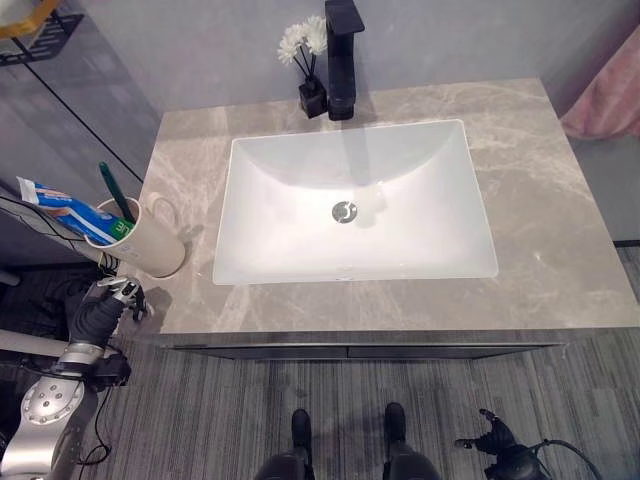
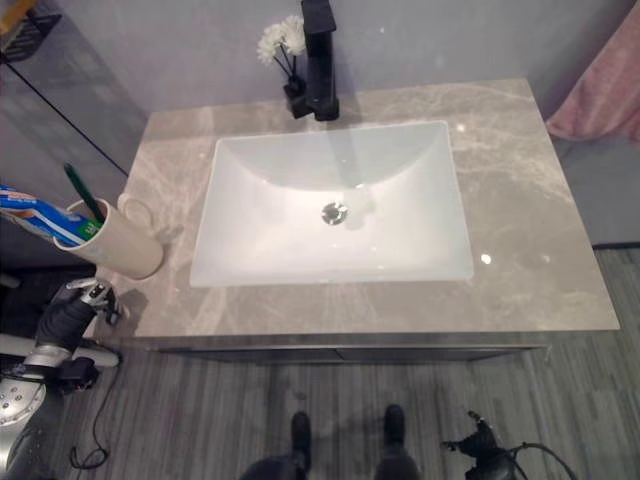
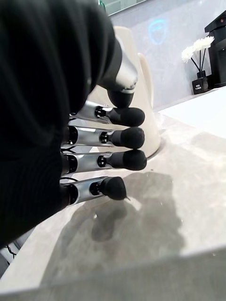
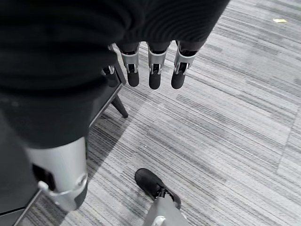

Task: Put brush and paste in cup on sink, flatten towel.

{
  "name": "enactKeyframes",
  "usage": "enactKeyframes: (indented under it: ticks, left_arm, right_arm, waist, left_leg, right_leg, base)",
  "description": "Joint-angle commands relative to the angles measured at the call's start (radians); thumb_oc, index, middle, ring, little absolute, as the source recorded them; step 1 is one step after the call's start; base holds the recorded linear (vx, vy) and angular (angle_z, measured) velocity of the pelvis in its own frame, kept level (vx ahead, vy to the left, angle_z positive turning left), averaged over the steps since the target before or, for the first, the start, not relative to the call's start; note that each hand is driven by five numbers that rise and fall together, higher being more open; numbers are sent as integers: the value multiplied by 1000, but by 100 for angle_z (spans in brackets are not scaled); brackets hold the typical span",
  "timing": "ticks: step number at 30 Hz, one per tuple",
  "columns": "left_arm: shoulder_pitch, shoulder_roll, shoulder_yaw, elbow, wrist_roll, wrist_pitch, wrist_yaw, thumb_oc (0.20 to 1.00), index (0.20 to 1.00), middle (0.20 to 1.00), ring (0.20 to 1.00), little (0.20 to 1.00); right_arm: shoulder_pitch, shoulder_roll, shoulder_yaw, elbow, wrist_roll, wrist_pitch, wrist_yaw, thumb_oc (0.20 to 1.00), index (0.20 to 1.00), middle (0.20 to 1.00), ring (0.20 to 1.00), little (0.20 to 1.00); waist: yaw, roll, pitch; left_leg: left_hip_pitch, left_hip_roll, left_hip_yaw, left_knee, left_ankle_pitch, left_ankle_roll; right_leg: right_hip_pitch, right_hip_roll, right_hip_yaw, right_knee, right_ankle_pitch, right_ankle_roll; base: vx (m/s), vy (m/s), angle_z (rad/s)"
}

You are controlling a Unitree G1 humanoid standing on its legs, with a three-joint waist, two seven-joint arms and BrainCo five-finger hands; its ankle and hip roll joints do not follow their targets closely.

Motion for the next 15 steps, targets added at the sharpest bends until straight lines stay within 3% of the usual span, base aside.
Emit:
enactKeyframes:
  ticks: [1, 15]
  left_arm:
    - [-50, 55, 54, 14, 4, -61, 37, 200, 200, 200, 200, 200]
    - [-101, 43, 21, 14, 10, -64, 58, 200, 200, 200, 200, 200]
  right_arm:
    - [-33, -5, 44, 0, 37, -8, -20, 1000, 1000, 1000, 1000, 1000]
    - [-52, -12, 44, 0, 51, -6, -31, 1000, 1000, 1000, 1000, 1000]
  waist:
    - [-24, -33, -3]
    - [-31, -32, 20]
  left_leg:
    - [-41, 30, 0, 3, 48, -26]
    - [-62, 31, 7, 3, 50, -26]
  right_leg:
    - [-6, -70, -6, 7, 29, 48]
    - [-41, -66, 11, 7, 33, 47]
  base:
    - [0, 0, 0]
    - [0, -1, -1]
